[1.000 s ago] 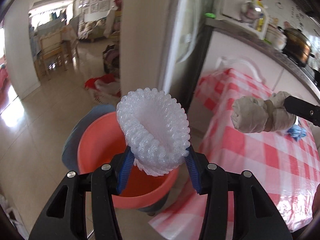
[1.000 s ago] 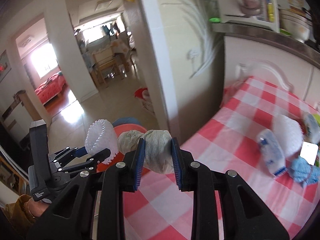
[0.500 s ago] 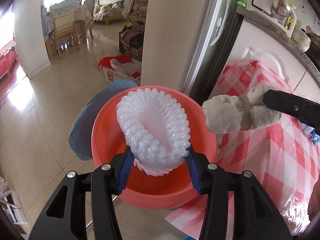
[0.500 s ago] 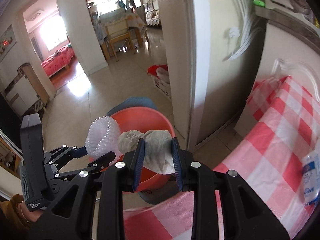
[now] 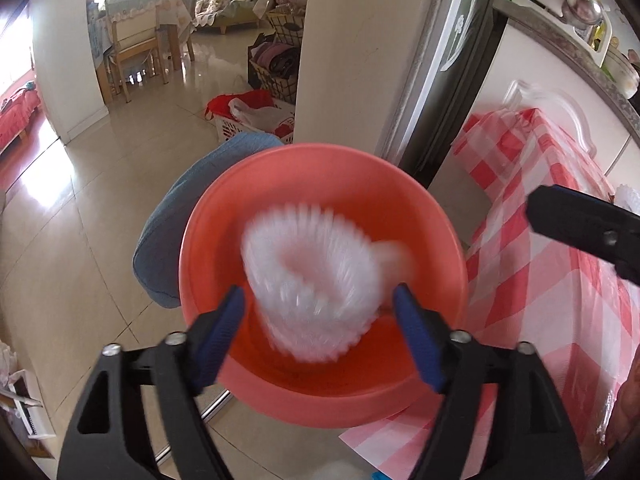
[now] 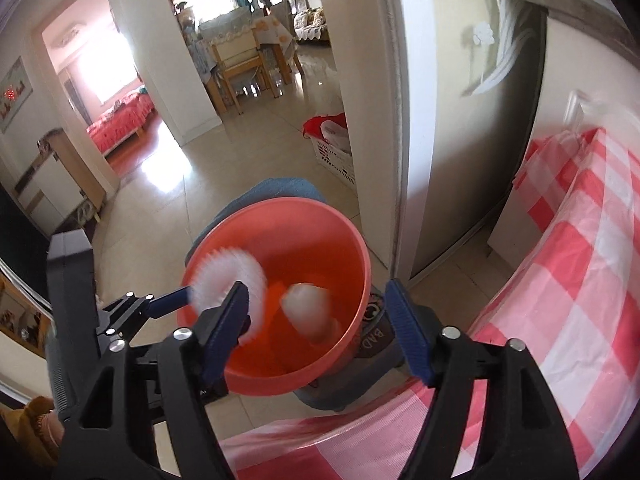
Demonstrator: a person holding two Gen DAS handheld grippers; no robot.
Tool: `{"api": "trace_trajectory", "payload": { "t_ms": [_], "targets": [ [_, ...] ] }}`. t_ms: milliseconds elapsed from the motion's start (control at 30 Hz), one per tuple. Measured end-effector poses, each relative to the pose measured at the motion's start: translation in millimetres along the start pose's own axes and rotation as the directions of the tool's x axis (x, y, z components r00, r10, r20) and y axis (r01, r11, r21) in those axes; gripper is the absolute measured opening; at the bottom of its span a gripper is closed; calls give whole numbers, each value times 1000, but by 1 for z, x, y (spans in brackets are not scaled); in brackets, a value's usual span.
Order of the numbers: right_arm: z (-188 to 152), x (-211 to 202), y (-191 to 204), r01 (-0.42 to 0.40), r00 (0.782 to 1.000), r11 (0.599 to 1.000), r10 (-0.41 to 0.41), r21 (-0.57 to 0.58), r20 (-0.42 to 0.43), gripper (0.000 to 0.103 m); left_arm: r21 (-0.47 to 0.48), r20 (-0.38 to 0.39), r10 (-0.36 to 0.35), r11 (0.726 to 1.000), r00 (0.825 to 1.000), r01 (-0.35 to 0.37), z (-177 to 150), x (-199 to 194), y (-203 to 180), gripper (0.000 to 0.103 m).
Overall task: Collect trash
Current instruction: 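Open both tools to drop the held items into the orange bucket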
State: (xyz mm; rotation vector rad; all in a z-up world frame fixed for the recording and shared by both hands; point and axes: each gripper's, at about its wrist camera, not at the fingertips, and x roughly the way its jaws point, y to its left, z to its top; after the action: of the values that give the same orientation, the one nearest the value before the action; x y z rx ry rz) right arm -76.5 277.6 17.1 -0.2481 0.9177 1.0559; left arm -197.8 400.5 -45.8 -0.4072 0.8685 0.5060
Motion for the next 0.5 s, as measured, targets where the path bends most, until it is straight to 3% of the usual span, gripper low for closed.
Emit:
{"api": "trace_trajectory", "payload": {
  "t_ms": [100, 267, 500],
  "targets": [
    [-4, -19, -15, 4, 999, 998, -7, 56, 46, 82, -30, 10, -36, 999, 999, 37, 1, -3, 5, 83],
    [-14, -55, -50, 20, 992, 984, -42, 177, 117, 90, -93, 110, -156, 982, 982, 166, 5, -21, 14, 90],
    [-41, -103, -92, 10, 978, 966, -64, 260, 198, 93, -53, 177, -175, 981, 969, 187, 16, -47, -5, 91]
  ]
}}
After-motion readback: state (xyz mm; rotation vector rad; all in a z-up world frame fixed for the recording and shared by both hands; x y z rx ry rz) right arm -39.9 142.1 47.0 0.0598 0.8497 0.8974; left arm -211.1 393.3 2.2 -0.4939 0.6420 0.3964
